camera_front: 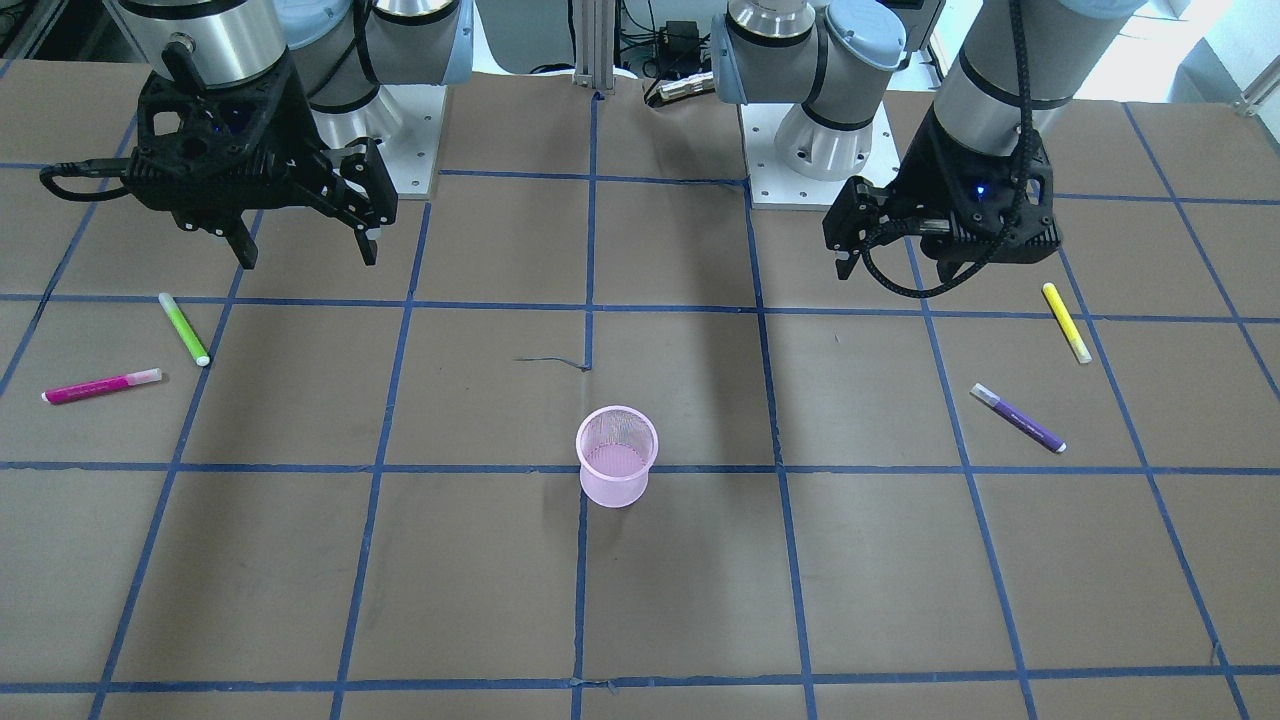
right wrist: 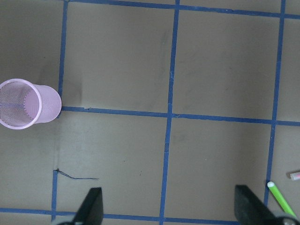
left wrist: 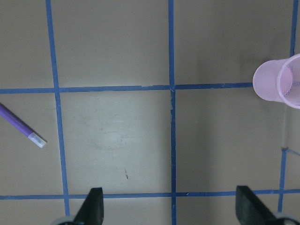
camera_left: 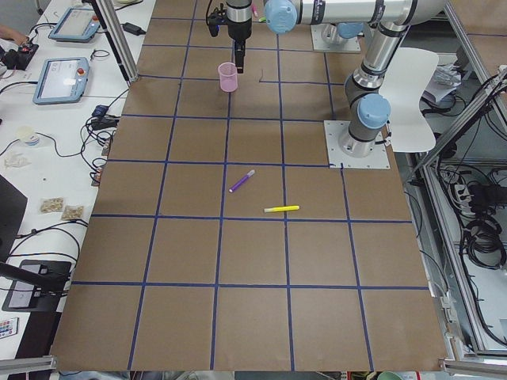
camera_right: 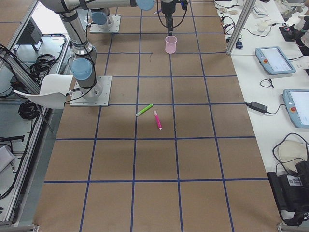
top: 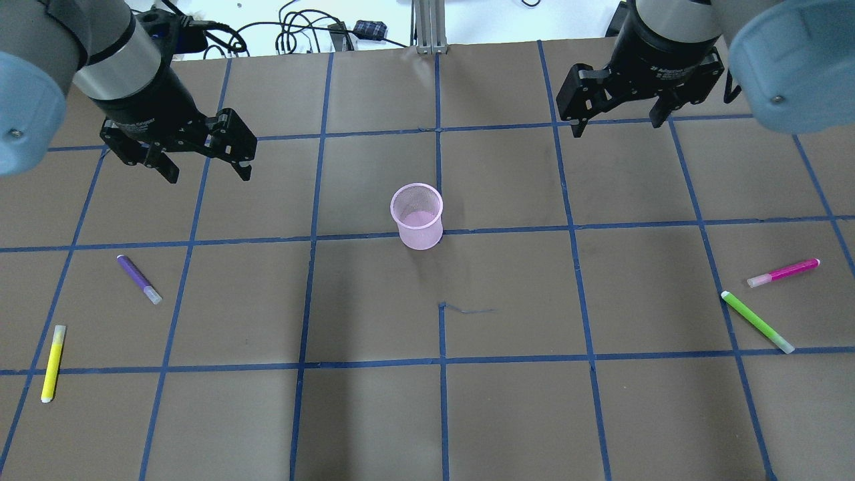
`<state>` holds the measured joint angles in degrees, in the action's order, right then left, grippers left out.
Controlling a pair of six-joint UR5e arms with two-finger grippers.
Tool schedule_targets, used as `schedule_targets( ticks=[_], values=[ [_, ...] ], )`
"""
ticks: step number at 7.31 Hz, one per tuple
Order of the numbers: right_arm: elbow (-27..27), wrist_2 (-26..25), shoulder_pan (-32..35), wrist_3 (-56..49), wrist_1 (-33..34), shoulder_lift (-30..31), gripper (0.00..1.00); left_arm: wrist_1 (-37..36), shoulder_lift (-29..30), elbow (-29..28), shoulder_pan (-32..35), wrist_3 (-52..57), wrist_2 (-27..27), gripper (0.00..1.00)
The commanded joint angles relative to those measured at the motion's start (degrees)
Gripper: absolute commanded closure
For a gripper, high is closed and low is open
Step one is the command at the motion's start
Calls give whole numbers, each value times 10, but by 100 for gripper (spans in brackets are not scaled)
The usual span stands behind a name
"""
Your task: Insert purple and pink pens into pink cup
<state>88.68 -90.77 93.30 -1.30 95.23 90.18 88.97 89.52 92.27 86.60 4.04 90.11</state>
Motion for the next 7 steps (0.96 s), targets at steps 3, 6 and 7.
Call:
schedule_targets(
  ticks=[3, 6, 7],
  values=[
    [-4, -9, -3, 8, -13, -4, 0, 0, 1, 0, 0, 0, -1, 0],
    [-8, -14, -7, 7, -42, -22, 0, 0, 3, 0, 0, 0, -2, 0],
    [-7, -15, -7, 8, -44, -25, 0, -1, 2, 0, 0, 0, 2, 0]
  ],
)
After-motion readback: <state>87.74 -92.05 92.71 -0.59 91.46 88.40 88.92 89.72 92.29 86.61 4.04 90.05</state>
